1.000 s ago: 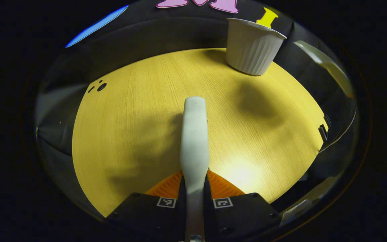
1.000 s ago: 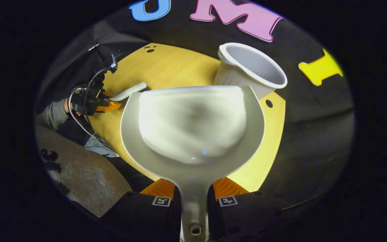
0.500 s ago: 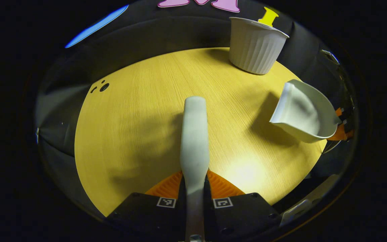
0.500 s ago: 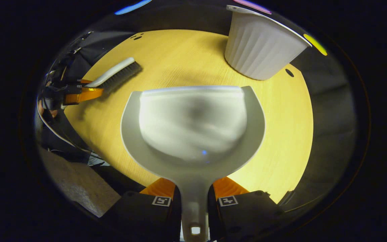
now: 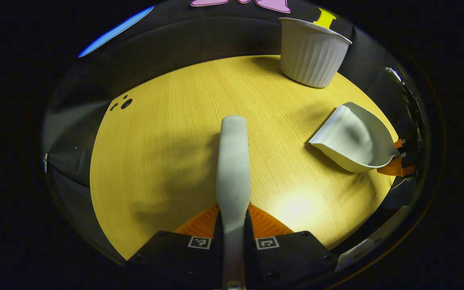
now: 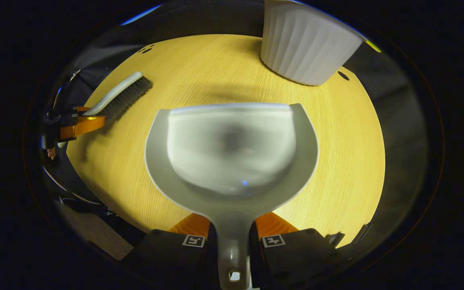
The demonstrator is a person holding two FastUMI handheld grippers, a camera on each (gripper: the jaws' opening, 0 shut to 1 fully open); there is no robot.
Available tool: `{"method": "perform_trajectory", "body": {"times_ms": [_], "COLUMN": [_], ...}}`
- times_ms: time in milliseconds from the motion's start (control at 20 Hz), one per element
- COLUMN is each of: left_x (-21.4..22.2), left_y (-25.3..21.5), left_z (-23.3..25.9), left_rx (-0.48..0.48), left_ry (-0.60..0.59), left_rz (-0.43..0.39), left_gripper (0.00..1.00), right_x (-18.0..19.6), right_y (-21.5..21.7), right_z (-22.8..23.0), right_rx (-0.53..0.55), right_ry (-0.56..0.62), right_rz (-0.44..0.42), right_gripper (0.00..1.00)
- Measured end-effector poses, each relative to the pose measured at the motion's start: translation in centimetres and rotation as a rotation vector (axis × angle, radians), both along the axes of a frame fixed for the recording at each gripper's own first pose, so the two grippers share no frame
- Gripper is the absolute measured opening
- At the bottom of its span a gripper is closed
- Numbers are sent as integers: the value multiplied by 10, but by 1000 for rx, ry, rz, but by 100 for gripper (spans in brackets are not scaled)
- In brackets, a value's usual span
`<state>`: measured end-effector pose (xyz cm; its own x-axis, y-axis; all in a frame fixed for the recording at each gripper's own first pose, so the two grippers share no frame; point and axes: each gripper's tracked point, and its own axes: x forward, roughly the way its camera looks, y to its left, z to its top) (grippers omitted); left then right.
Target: Pick up the small broom and dustpan from the desktop, sweep the trash into the dustpan with the broom, and then empty the trash into the garbage bin.
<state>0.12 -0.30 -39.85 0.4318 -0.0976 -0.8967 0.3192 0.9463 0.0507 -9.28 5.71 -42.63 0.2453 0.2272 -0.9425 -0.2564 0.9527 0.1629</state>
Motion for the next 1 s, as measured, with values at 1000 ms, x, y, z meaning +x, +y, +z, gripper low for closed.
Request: {"method": "perform_trajectory", "body": {"times_ms": [1000], "left_x": [-25], "left_y": [3], "left_z": [32], "left_rx": [68], "left_ry": [-37], "left_rz": [14], "left_gripper": [33], "right_x": [-24], "right_y": [-10], "right_z": [47], "right_rx": [136], "right_ry": [28], "right_rz": [0], "right_gripper": [40]}}
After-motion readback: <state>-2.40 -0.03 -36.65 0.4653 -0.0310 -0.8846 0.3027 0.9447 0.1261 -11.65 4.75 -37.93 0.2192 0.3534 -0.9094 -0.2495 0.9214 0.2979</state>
